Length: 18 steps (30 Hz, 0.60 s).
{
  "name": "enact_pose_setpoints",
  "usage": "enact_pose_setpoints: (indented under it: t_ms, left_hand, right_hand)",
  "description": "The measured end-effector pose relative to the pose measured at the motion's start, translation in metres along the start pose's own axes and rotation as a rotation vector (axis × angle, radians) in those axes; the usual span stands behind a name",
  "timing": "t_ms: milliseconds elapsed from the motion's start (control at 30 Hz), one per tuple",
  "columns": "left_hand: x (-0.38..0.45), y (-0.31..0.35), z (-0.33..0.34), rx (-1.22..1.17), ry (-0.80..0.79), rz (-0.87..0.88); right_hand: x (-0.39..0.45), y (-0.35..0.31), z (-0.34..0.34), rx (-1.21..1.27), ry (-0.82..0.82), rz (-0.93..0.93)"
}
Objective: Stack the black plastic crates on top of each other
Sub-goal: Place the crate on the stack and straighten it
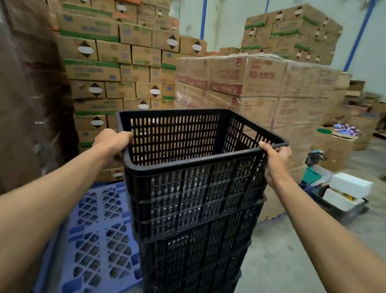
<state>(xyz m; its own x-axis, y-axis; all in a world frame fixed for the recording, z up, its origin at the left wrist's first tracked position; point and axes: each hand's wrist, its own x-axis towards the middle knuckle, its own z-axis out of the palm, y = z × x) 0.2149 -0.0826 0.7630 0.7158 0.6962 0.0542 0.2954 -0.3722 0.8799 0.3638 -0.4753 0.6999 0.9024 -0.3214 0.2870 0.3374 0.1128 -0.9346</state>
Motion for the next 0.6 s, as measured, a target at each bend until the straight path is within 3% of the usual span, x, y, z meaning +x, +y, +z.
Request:
enact_pose_setpoints:
  t_ms: [333, 500, 600]
  left_hand:
    - [-0.016, 0.020, 0.030, -0.039, -0.048, -0.159]
    - [-0.023, 0.023, 0.034, 0.076, -0.063, -0.216]
    - [-0.028, 0.026, 0.033, 0.162, 0.019, -0.169]
  right_hand:
    - [0.041, 0.024, -0.002, -0.231, -0.049, -0.010]
    - [0.048, 0.027, -0.005, -0.283, -0.102, -0.043]
    - [0.049, 0.027, -0.014, -0.281, -0.174, -0.083]
